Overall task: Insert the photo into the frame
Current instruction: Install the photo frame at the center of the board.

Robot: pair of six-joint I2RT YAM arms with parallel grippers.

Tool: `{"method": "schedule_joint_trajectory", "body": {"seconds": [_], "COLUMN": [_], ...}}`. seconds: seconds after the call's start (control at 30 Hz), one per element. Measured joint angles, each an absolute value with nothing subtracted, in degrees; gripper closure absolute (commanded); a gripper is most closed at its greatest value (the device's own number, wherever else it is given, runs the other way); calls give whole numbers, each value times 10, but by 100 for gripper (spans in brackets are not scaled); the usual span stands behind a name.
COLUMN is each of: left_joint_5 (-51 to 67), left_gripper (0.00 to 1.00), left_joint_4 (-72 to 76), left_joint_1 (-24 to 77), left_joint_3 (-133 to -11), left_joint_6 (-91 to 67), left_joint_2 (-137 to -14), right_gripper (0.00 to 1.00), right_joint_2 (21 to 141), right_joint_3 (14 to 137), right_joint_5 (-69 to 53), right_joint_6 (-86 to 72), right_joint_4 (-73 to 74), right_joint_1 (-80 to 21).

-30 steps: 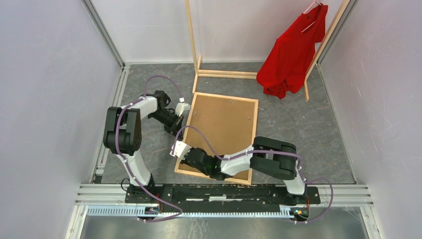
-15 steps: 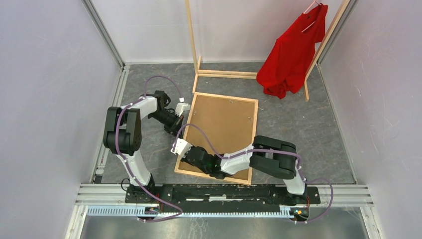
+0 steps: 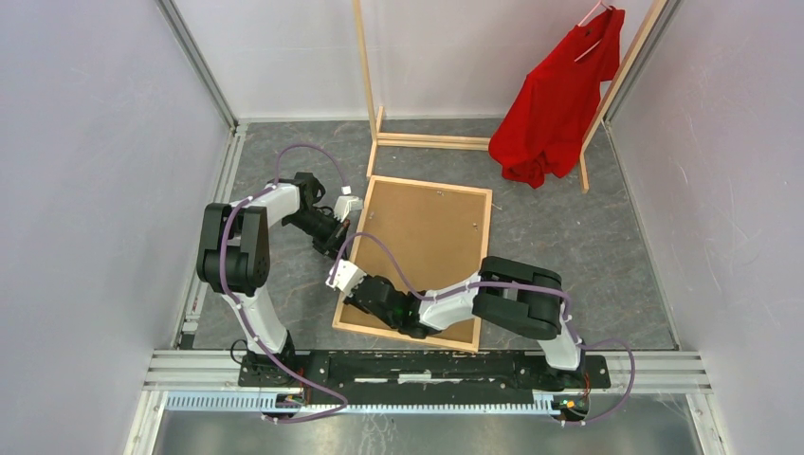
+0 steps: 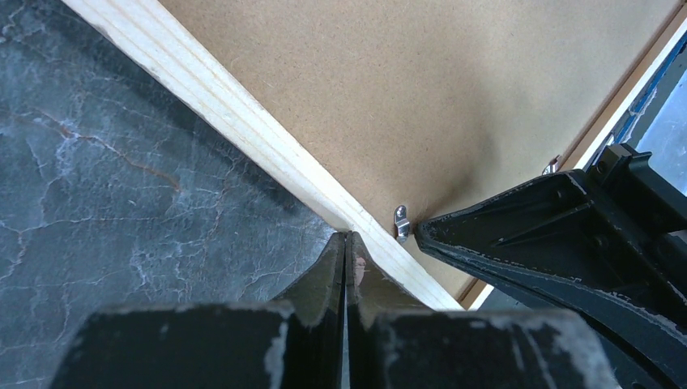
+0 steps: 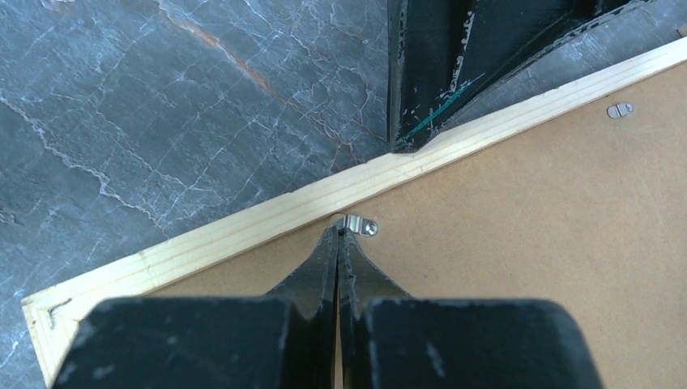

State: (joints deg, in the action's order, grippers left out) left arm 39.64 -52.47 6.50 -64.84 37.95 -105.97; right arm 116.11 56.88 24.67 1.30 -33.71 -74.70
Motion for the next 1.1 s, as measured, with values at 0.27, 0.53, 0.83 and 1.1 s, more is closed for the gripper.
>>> {"method": "schedule_joint_trajectory", "body": {"seconds": [0.27, 0.53, 0.83, 1.1], "left_joint_5": [396, 392, 390, 373], "left_gripper": [95, 95, 96, 96], "left_joint_4": [-527, -538, -543, -550], "left_joint_1": [65, 65, 65, 66], "left_joint_3": [-648, -647, -647, -641], "left_joint_6": [380, 389, 401, 417], "left_joint_2": [-1060, -1060, -1062, -1077], "right_gripper": [100, 100, 100, 100], "right_joint_2": [1169, 1173, 1177, 1178], "right_joint_3": [576, 577, 577, 580], "right_joint_5": [248, 251, 251, 254], "right_joint_6": [11, 7, 7, -8], "right_joint_4": [-342, -351, -362, -364], "right_joint_1": [-745, -741, -740, -731]}}
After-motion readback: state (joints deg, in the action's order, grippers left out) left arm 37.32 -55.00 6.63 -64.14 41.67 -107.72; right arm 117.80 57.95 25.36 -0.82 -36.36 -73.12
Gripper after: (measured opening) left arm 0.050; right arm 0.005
